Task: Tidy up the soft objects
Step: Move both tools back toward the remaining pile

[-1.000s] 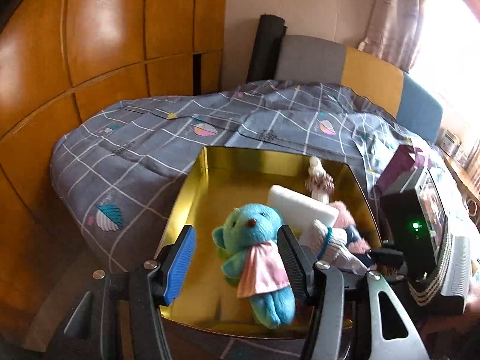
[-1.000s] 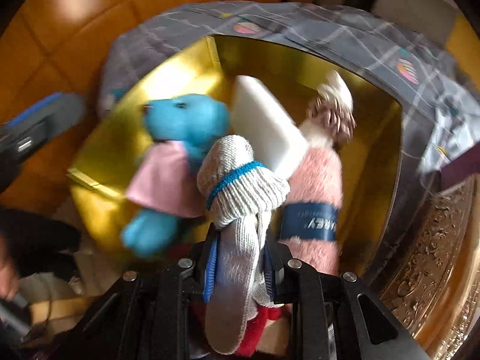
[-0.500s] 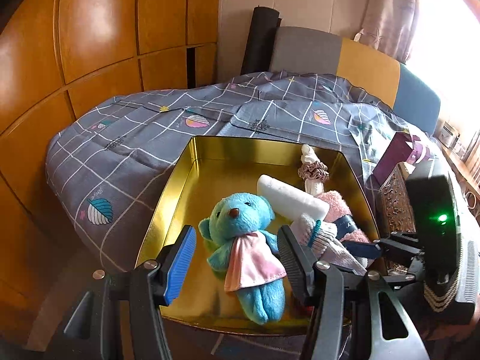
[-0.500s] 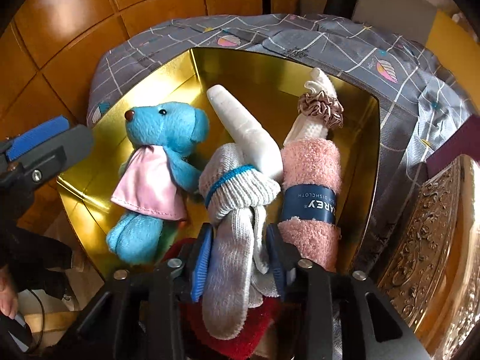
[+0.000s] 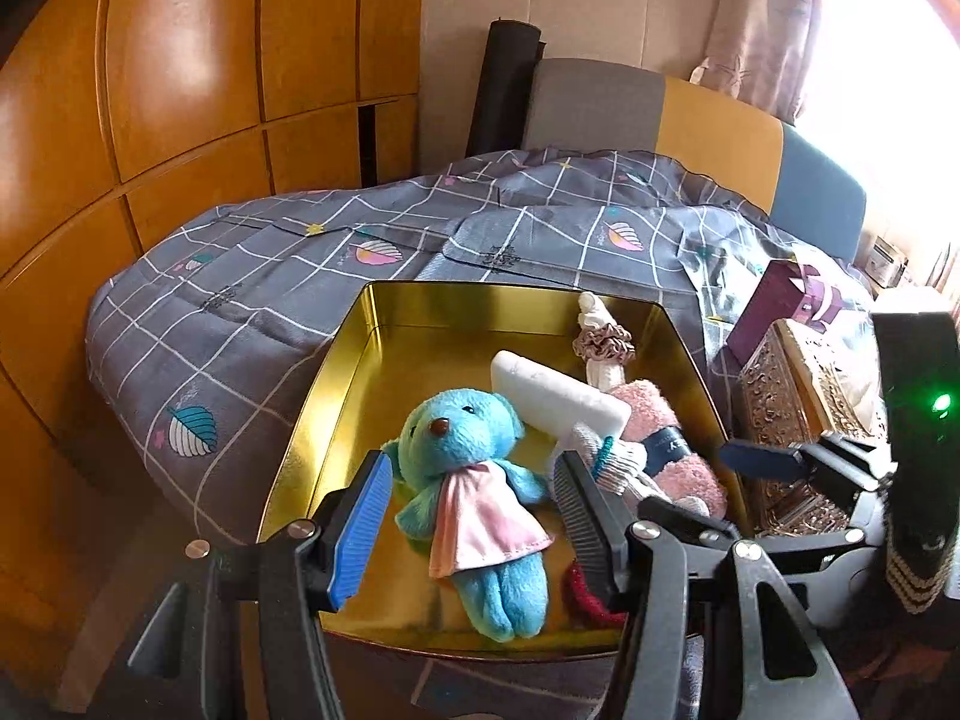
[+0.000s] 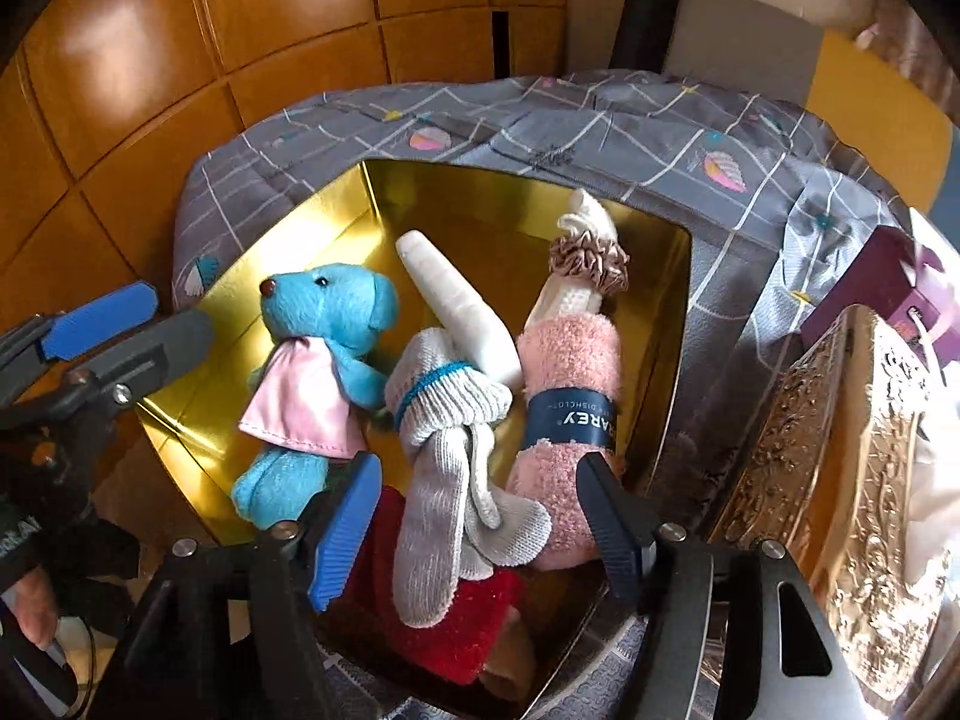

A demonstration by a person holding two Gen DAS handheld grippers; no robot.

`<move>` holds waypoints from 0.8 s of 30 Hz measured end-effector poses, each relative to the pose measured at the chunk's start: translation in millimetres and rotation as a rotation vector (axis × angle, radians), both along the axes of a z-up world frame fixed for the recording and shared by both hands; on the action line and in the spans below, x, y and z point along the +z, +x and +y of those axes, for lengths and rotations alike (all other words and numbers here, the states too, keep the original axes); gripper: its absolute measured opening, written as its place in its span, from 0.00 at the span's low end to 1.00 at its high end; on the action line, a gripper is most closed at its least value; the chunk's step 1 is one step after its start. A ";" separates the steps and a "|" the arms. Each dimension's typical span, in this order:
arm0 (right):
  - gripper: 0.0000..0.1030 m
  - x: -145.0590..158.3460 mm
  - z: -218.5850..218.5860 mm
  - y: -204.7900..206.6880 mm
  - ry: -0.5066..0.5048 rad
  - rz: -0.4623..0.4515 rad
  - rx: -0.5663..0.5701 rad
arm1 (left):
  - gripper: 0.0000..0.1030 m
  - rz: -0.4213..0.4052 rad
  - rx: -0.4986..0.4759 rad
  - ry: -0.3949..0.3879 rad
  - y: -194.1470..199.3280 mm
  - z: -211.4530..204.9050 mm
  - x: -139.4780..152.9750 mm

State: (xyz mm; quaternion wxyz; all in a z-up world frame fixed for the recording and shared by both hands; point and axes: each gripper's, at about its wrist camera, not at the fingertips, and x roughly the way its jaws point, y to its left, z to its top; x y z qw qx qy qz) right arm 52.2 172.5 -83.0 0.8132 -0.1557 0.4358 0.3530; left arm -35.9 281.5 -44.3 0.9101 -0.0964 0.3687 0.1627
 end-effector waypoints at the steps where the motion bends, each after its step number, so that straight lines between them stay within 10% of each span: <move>1: 0.67 3.9 -1.3 -1.3 0.001 -0.021 -0.010 | 0.55 0.000 -0.001 0.000 0.1 -0.6 0.2; 11: 0.79 42.1 -11.8 -14.9 -0.011 -0.251 -0.043 | 0.55 -0.017 -0.002 0.004 -2.5 -1.7 7.1; 24: 0.79 72.8 -107.2 -4.3 0.085 -0.277 -0.211 | 0.55 -0.033 -0.083 0.023 3.8 -25.1 16.4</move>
